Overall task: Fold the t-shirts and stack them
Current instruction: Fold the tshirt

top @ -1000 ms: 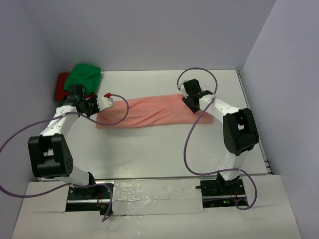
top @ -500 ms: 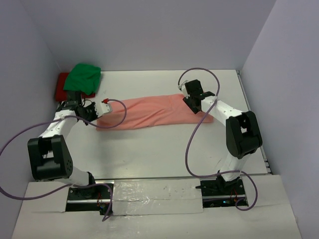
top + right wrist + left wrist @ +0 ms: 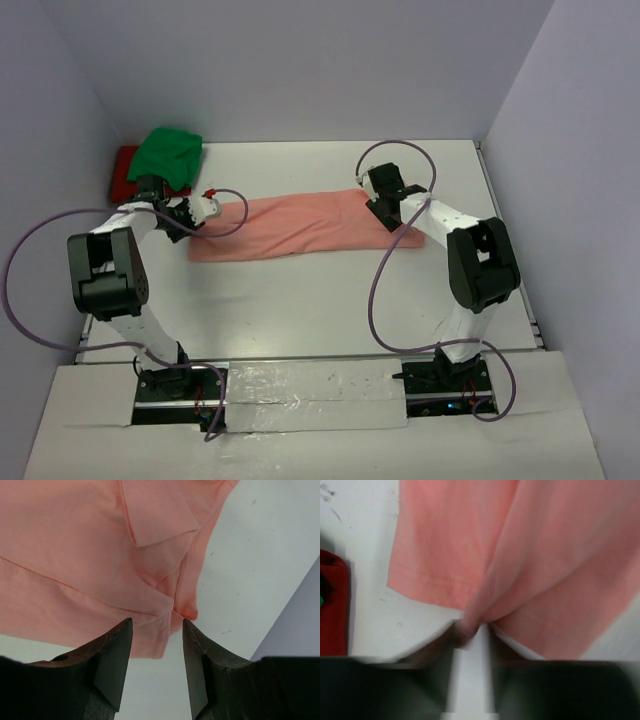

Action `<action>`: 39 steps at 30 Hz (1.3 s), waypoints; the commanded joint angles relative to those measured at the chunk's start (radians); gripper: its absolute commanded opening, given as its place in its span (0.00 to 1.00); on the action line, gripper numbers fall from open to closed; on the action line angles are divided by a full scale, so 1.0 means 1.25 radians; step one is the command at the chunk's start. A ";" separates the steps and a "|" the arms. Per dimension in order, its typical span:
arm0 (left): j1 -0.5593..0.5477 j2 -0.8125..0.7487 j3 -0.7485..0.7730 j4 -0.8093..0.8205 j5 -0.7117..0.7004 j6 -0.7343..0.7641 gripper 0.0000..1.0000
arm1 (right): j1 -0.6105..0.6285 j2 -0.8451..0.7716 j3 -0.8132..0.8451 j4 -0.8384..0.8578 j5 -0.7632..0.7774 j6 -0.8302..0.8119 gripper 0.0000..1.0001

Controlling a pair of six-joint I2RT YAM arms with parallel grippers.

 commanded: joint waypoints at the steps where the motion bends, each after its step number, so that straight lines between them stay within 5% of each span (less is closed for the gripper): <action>1: 0.011 0.058 0.047 0.081 0.008 -0.037 0.57 | -0.006 0.014 0.041 -0.008 0.011 0.007 0.52; 2: 0.013 0.069 0.057 0.097 0.002 -0.051 0.77 | -0.005 0.014 0.049 -0.012 0.011 0.008 0.52; 4: 0.016 0.081 0.051 0.146 0.005 -0.080 0.99 | -0.005 0.010 0.053 -0.016 0.009 0.011 0.52; 15: 0.026 -0.074 -0.037 0.526 -0.155 -0.385 0.99 | 0.007 -0.063 0.010 -0.008 -0.001 0.027 0.52; 22: 0.032 -0.176 0.051 0.323 -0.090 -0.498 0.98 | 0.008 -0.098 -0.016 0.007 -0.007 0.029 0.52; 24: 0.034 -0.193 0.077 0.219 -0.044 -0.525 0.89 | 0.005 -0.102 -0.016 0.010 -0.006 0.031 0.52; 26: 0.026 -0.202 0.074 0.173 0.003 -0.540 0.67 | 0.007 -0.105 -0.015 0.011 -0.006 0.029 0.52; 27: 0.025 -0.204 0.072 0.135 0.021 -0.541 0.18 | 0.005 -0.108 -0.013 0.013 -0.005 0.030 0.52; 28: 0.025 -0.204 0.069 0.123 0.035 -0.544 0.07 | 0.005 -0.109 -0.013 0.014 -0.006 0.029 0.52; 39: -0.049 -0.103 0.035 -0.014 0.076 -0.534 0.00 | 0.007 -0.097 -0.002 0.015 -0.004 0.026 0.52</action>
